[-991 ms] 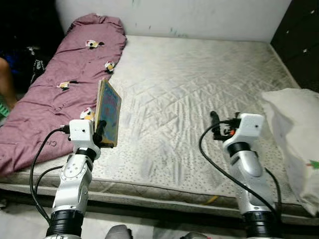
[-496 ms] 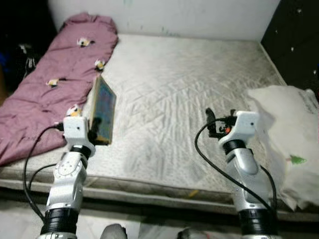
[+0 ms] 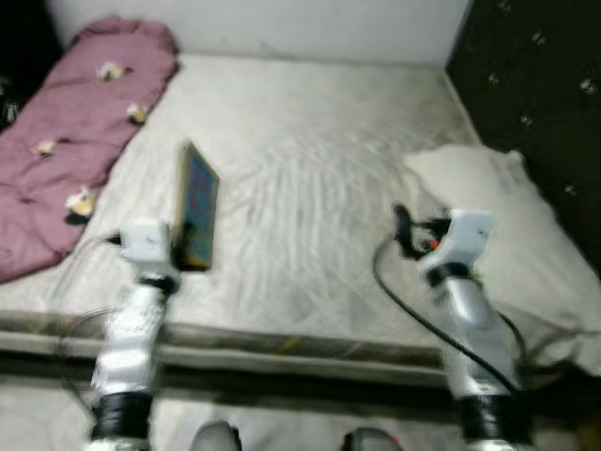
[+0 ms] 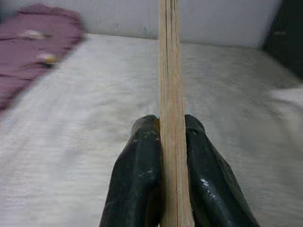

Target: Clean up the room

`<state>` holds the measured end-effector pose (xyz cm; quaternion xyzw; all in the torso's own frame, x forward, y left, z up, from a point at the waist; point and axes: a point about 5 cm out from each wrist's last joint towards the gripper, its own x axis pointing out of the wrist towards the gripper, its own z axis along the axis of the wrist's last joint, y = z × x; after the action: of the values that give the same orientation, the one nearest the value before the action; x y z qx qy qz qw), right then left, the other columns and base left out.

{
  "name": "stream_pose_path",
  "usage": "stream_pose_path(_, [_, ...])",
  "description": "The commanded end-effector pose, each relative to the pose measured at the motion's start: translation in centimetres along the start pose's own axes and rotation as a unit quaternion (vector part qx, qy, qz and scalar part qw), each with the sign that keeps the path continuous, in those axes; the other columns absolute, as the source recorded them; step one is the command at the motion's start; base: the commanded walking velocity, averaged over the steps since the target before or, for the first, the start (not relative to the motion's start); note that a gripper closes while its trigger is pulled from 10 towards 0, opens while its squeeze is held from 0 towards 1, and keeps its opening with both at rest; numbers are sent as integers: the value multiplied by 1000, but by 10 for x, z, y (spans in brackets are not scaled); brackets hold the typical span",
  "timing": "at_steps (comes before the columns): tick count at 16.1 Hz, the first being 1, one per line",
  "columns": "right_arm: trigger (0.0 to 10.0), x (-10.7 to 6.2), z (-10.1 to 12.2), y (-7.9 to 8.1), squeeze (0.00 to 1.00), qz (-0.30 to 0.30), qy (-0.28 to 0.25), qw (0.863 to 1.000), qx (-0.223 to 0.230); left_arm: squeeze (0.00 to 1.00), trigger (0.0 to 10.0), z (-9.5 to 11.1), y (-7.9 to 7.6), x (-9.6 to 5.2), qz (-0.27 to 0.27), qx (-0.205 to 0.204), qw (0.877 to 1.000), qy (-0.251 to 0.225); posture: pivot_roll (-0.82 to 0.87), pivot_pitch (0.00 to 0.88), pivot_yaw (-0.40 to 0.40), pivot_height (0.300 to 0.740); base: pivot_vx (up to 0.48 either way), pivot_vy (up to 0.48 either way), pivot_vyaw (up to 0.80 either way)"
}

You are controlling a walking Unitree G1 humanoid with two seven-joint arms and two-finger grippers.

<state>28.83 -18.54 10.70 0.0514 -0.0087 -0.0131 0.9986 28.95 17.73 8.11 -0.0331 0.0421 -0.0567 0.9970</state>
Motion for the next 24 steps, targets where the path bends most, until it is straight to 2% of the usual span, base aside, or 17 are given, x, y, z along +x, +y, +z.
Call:
stream_pose_path(1, [10000,3,6,5,0,6,-12,1000,8,0,10000,13,4,3,0,13,1000,-24,-32,24,0,740,0,-315,-712])
stream_pose_path(4, [10000,3,6,5,0,8,-11,1000,5,0,10000,13,3,3,0,13,1000,-24,-33,24,0,740,0,-314,-235])
stream_pose_path(7, [10000,3,6,5,0,8,-11,1000,3,0,10000,13,3,3,2,10,1000,-29,-34,27,1,740,0,0,0])
stream_pose_path(12, [10000,2,5,4,0,6,-8,1000,4,0,10000,16,1,0,-25,-7,999,-41,-34,31,-1,740,0,0,0])
stream_pose_path(14, [10000,3,6,4,0,6,-8,1000,5,0,10000,17,0,1,-30,-9,999,-44,-35,32,0,740,298,0,-666])
stream_pose_path(24, [10000,3,6,3,0,5,-8,1000,-1,0,10000,18,0,1,-32,-8,998,-44,-35,33,-3,740,312,0,0])
